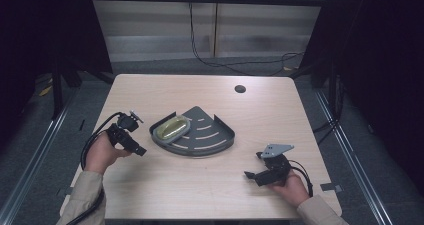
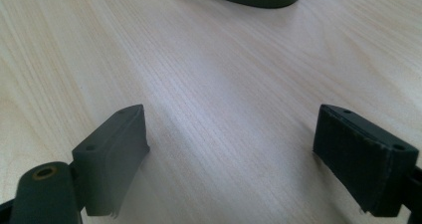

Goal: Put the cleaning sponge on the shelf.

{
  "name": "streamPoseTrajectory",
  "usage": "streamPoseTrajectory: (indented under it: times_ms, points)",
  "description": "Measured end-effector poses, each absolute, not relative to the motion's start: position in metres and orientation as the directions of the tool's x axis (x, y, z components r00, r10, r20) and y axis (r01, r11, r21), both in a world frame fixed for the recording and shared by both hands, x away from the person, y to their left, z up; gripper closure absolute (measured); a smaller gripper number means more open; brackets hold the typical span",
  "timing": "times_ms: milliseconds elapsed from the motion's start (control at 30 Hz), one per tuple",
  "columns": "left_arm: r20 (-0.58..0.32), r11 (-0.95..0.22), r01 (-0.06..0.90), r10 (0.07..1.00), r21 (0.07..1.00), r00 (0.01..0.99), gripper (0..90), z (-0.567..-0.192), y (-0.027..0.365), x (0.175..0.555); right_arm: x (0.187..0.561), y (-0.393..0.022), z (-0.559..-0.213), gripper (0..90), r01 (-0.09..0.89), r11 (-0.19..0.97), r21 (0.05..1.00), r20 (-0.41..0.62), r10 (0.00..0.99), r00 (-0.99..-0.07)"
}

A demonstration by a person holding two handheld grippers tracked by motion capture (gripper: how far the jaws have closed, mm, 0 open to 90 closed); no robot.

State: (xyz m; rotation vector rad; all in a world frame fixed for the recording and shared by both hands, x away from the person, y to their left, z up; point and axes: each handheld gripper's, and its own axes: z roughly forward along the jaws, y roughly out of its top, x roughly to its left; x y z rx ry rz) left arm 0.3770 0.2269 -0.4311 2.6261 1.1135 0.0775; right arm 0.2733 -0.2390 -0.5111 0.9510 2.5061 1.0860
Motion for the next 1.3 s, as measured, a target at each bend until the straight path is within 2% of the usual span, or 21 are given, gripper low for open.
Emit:
streamPoseTrajectory:
  times_ms: [700, 1300]
  points:
    - [-0.091, -0.627, 0.709, 0.725, 0.324, 0.683, 21.1, -0.459, 0.237, 0.360, 0.273, -0.239, -0.511, 13.2, 0.468, 0.508, 0.723, 0.031, 0.653, -0.756]
    - [-0.071, -0.627, 0.700, 0.726, 0.342, 0.684, 21.1, -0.456, 0.238, 0.350, 0.273, -0.239, -0.511, 13.2, 0.468, 0.508, 0.723, 0.030, 0.653, -0.757]
